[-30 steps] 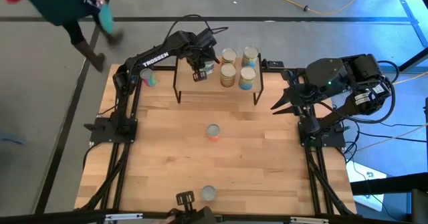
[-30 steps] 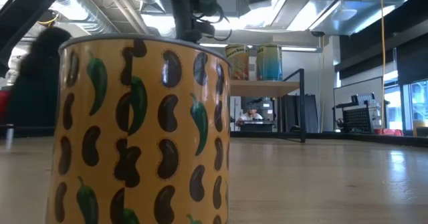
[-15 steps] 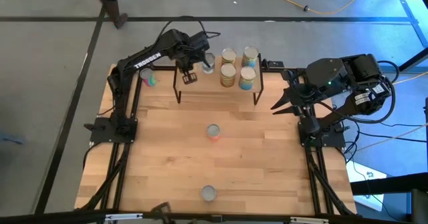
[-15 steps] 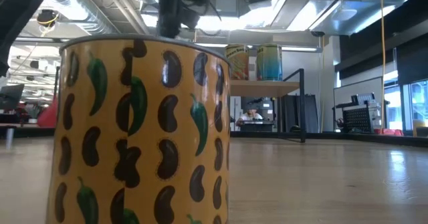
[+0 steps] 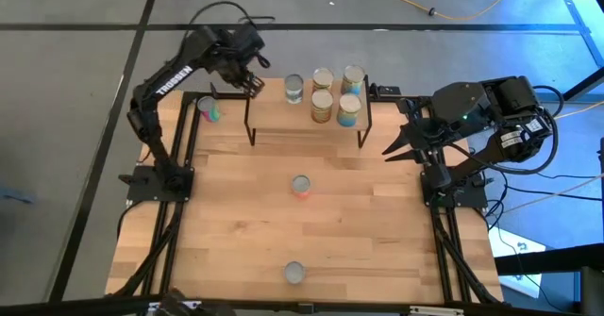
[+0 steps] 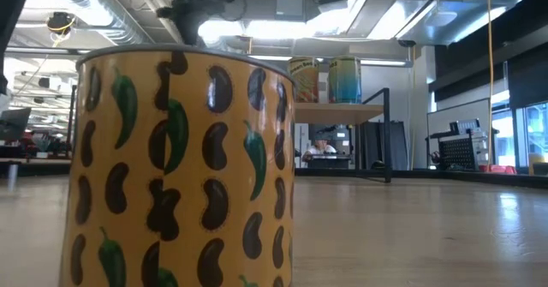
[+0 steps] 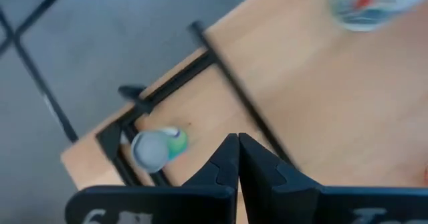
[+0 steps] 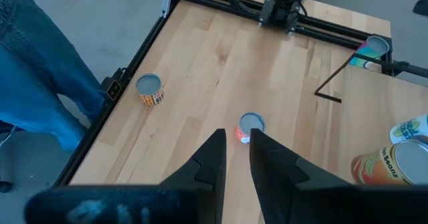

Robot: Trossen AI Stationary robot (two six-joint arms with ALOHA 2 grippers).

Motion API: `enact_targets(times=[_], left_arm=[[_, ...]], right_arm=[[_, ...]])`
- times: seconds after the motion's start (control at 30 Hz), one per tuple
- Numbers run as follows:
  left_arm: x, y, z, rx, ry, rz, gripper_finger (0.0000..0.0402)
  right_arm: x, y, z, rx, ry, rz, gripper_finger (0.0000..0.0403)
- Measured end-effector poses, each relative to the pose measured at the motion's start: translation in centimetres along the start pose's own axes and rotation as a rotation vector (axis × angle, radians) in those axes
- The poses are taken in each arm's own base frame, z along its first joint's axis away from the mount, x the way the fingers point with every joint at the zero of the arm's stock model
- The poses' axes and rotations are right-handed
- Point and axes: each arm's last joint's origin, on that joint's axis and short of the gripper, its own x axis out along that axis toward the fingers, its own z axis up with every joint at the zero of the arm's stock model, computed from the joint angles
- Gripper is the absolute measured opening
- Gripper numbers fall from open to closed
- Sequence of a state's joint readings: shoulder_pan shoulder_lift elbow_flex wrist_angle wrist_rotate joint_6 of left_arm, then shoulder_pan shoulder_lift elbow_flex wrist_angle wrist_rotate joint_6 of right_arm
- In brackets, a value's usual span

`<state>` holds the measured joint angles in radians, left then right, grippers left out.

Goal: Pick and place cans onto a shelf
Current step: Put the canned chicken soup on the shelf

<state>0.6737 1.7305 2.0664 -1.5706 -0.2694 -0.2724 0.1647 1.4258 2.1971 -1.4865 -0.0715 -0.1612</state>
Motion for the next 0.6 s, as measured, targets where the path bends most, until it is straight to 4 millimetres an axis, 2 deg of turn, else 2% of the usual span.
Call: enact_targets(times=[0.23,0.6], left_arm=[[2.1,3.8,-1.8,-0.178,0.108,0.073,0.0001],[9.3,6.4,-4.6,-0.23,0.4,0.113,0.0048]], right_arm=[[0.0,0.0,-0.1,0.001,0.012,0.002,0.0069],[0.0,0.0,-0.1,0.0,0.012,0.002,0.0069]])
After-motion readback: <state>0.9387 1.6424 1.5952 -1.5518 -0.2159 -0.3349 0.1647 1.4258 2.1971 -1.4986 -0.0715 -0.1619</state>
